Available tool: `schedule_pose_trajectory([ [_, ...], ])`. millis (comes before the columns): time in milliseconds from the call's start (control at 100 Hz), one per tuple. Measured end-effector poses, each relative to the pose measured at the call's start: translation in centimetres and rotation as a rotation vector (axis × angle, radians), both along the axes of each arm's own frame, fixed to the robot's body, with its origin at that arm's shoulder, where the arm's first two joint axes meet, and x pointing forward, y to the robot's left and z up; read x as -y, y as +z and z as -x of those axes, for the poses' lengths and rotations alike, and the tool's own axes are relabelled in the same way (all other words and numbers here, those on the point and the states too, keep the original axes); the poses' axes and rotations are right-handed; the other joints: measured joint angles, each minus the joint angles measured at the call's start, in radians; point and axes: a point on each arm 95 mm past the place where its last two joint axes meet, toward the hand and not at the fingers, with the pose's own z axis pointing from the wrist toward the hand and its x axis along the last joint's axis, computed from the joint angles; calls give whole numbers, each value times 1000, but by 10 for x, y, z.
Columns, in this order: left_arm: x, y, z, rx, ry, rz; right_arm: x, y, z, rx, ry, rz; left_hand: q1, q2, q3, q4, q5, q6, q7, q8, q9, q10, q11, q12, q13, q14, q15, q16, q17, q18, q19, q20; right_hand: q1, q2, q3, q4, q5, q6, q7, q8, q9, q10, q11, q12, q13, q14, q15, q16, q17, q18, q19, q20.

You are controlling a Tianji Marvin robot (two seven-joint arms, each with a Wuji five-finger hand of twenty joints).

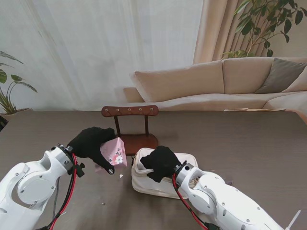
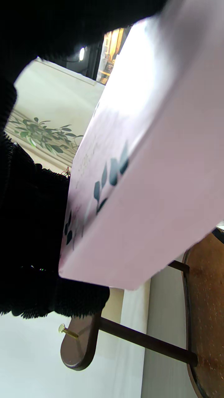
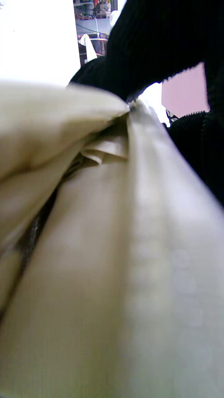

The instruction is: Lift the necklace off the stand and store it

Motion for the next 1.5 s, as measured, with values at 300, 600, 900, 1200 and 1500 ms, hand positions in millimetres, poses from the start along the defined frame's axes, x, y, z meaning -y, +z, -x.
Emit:
schedule_pose_trajectory([
  [300, -3, 0, 5, -1, 13, -3, -29, 9, 9, 1, -3, -31, 0, 0, 0, 0, 0, 0, 0, 0, 0, 0, 0, 0, 0, 0, 0, 0, 0, 0, 0, 0, 0, 0, 0, 0, 0, -7, 0, 0, 0, 0, 0, 0, 0, 0, 0, 0, 0, 0, 0, 0],
  [600, -3, 0, 6, 0, 19, 0, -43, 6, 19, 5, 25, 0, 0, 0, 0, 0, 0, 0, 0, 0, 0, 0, 0, 0, 0, 0, 0, 0, 0, 0, 0, 0, -11, 26, 0, 6, -49, -8, 13, -47, -55, 1, -40, -43, -1, 5, -243, -106, 0, 1, -28, 1],
  [900, -3, 0, 7, -2, 20, 2, -35, 7, 21, -14, 43, 84, 0, 0, 0, 0, 0, 0, 0, 0, 0, 0, 0, 0, 0, 0, 1, 0, 0, 1, 0, 0, -263, 150, -4, 284, -343, 51, -281, 3, -507, 36, -131, -214, -261, 85, -729, -232, 9, 52, -210, -41],
  [1200, -2, 0, 7, -2, 19, 1, -19, 25, 25, -63, 65, 109, 0, 0, 0, 0, 0, 0, 0, 0, 0, 0, 0, 0, 0, 0, 1, 0, 0, 1, 0, 0, -375, 169, -148, 284, -528, 124, -429, -105, -770, 67, -222, -352, -517, 131, -941, -371, -7, 74, -410, -92],
  [1500, -2, 0, 6, -1, 17, 1, 5, 37, 14, 5, 85, 175, 0, 0, 0, 0, 0, 0, 0, 0, 0, 0, 0, 1, 0, 0, 1, 0, 0, 1, 0, 0, -386, 180, -167, 284, -527, 109, -429, -105, -781, 68, -221, -366, -517, 131, -948, -381, -7, 74, -440, -115],
])
